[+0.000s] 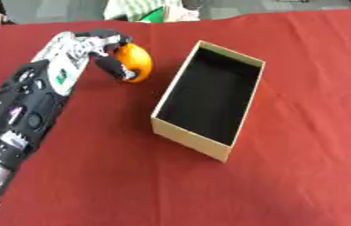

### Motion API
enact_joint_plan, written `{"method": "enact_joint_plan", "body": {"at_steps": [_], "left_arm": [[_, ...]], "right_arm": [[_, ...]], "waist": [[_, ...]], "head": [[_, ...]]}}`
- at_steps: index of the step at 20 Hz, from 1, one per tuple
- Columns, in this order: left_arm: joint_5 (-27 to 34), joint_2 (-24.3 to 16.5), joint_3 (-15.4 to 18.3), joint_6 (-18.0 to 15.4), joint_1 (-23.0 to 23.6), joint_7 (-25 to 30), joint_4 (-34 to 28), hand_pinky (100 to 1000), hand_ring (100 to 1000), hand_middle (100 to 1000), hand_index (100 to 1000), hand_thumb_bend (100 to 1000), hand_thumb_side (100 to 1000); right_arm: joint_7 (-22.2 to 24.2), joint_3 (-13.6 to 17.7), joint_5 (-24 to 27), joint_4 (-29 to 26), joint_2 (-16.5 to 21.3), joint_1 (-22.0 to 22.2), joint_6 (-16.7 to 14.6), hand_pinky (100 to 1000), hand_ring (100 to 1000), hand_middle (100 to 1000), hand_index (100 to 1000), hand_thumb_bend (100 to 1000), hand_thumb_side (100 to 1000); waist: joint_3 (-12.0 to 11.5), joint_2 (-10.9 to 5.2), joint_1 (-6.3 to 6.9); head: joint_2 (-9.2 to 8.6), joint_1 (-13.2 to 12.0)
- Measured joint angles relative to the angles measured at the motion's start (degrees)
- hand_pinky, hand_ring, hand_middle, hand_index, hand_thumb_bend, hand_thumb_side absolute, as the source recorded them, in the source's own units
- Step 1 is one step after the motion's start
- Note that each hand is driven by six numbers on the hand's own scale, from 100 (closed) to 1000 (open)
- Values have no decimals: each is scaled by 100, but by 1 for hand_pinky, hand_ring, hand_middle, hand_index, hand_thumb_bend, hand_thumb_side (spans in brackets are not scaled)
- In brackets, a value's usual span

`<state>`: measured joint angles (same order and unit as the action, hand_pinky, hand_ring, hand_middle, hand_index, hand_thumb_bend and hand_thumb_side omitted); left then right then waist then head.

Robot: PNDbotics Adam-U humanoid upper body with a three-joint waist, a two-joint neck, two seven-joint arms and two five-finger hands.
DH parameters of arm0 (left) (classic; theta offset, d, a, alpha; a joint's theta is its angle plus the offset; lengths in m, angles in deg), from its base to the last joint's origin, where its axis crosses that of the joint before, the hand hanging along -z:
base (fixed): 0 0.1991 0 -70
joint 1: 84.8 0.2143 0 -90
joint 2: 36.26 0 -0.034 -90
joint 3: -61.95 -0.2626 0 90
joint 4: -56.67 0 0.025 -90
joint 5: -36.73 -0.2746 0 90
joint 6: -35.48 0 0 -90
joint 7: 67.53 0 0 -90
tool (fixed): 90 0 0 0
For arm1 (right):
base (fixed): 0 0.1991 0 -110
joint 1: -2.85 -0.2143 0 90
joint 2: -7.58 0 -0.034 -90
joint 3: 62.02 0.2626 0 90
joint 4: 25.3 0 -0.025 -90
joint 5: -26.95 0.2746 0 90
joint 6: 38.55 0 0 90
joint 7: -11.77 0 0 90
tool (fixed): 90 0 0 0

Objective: Pick up objects on the table and place them in the box.

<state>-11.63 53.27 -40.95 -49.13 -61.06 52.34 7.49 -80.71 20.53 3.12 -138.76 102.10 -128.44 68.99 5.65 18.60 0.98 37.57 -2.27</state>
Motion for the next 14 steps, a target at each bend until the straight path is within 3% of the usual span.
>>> {"method": "enact_joint_plan", "body": {"at_steps": [7, 14], "left_arm": [[54, 21, -7, 113, -3, -450, -458, 390, 587, 608, 756, 100, 261], [158, -79, -105, 127, -115, -260, -1117, 395, 592, 623, 762, 100, 281]], "right_arm": [[1, 0, 21, 0, 0, 49, 8, 929, 801, 766, 913, 100, 745], [-3, 1, 21, 0, 0, 55, 12, 929, 802, 766, 912, 100, 740]], "waist": [[-7, 4, 2], [-33, -6, 15]], "head": [[-1, -1], [0, 5]]}}
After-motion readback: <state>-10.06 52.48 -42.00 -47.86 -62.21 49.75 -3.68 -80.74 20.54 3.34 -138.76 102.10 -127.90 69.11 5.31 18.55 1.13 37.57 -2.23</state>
